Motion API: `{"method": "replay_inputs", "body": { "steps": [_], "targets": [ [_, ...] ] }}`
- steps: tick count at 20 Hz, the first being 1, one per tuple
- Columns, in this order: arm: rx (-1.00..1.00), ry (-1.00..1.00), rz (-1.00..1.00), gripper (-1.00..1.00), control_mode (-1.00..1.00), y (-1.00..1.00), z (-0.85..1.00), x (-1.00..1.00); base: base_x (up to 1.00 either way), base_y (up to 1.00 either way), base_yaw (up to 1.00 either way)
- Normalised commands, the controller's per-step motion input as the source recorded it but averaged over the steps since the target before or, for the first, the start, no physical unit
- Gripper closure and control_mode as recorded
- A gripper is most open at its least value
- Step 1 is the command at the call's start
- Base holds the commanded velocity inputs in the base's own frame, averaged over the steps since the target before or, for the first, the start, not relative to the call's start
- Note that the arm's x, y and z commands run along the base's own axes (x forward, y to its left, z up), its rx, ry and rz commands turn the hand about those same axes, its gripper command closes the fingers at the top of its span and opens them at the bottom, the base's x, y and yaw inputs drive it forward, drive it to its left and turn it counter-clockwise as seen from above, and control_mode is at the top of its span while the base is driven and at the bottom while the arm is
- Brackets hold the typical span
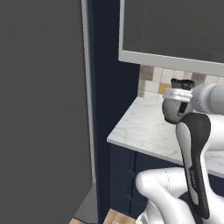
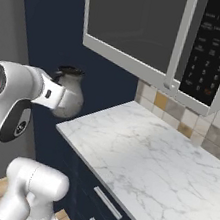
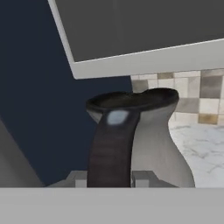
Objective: Move the brussel sprout and kebabs from the second highest shelf to the top shelf to make space. Then, place the pitcher from the counter on the cleared second highest shelf.
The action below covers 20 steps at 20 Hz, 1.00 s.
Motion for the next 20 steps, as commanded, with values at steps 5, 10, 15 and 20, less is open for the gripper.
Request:
{"method": "replay_inputs", "body": {
  "steps": [5, 10, 15, 20],
  "targets": [
    [0.00, 0.00, 0.04, 1.00, -1.00, 0.00, 0.00, 0.00, 0.00, 0.00, 0.00],
    [0.00, 0.00, 0.00, 1.00, -1.00, 0.00, 0.00, 0.00, 0.00, 0.00, 0.00],
    [0.00, 0.00, 0.00, 1.00, 1.00, 0.00, 0.00, 0.00, -0.19, 0.02, 0.07],
    [0.00, 0.00, 0.00, 1.00, 1.00, 0.00, 0.00, 0.00, -0.71, 0.24, 0.25]
  ]
}}
